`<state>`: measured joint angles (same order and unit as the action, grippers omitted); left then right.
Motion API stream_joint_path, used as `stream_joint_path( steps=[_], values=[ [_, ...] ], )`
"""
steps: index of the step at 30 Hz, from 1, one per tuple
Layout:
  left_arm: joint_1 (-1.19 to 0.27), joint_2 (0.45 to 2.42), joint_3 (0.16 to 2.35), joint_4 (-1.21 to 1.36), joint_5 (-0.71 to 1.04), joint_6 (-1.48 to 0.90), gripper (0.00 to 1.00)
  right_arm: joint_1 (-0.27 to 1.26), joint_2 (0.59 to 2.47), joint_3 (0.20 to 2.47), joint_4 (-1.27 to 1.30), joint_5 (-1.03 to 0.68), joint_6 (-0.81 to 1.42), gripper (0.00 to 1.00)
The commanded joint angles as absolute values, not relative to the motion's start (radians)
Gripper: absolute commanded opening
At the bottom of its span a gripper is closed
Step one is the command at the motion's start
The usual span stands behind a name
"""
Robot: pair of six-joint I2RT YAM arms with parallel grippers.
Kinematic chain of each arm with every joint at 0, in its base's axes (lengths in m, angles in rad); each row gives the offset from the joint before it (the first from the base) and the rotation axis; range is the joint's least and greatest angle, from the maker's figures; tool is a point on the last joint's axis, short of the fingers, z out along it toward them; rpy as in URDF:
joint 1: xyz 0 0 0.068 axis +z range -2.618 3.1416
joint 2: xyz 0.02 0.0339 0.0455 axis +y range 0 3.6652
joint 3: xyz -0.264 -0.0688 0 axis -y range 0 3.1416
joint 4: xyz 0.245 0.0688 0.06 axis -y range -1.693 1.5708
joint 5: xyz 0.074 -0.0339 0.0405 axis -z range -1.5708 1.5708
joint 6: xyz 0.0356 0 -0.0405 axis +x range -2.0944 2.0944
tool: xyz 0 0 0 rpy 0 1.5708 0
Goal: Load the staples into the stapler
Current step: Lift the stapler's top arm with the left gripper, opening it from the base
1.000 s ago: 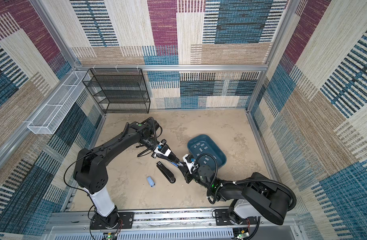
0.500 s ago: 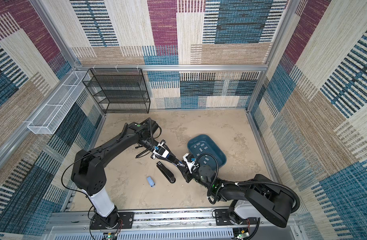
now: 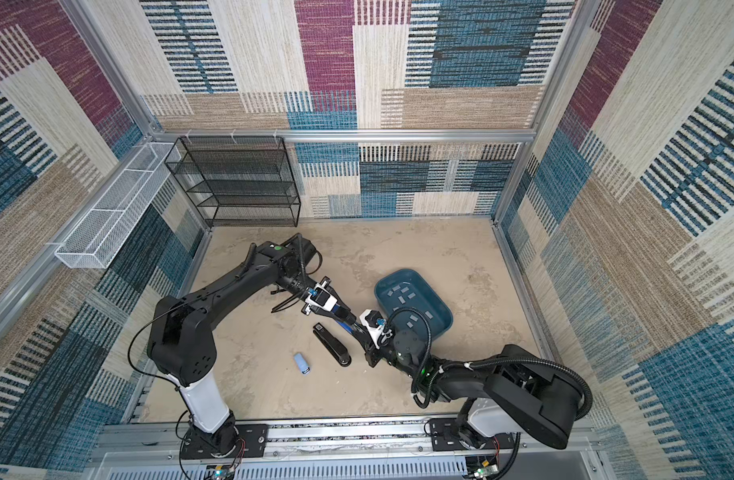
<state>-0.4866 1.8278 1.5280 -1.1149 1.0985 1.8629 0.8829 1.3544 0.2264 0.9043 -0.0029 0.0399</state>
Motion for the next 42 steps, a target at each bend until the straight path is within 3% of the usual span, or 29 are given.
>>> stream_joint_path(
  steps=[1,12,24,42],
  values=[
    [-0.465,1.843,1.553,-1.190,1.184,1.855,0.00,0.882,1.373,0.212,0.909,0.112,0.102,0.15],
    [-0.389,1.914,1.576,-1.196,1.171,1.831,0.00,0.885,1.419,0.158,0.952,0.152,0.142,0.08],
    [-0.385,2.006,1.652,-1.155,0.994,1.677,0.00,0.885,1.514,0.140,1.026,0.161,0.150,0.01],
    [-0.387,2.028,1.638,-1.074,0.800,1.555,0.00,0.887,1.505,0.080,1.067,0.140,0.161,0.00]
  ],
)
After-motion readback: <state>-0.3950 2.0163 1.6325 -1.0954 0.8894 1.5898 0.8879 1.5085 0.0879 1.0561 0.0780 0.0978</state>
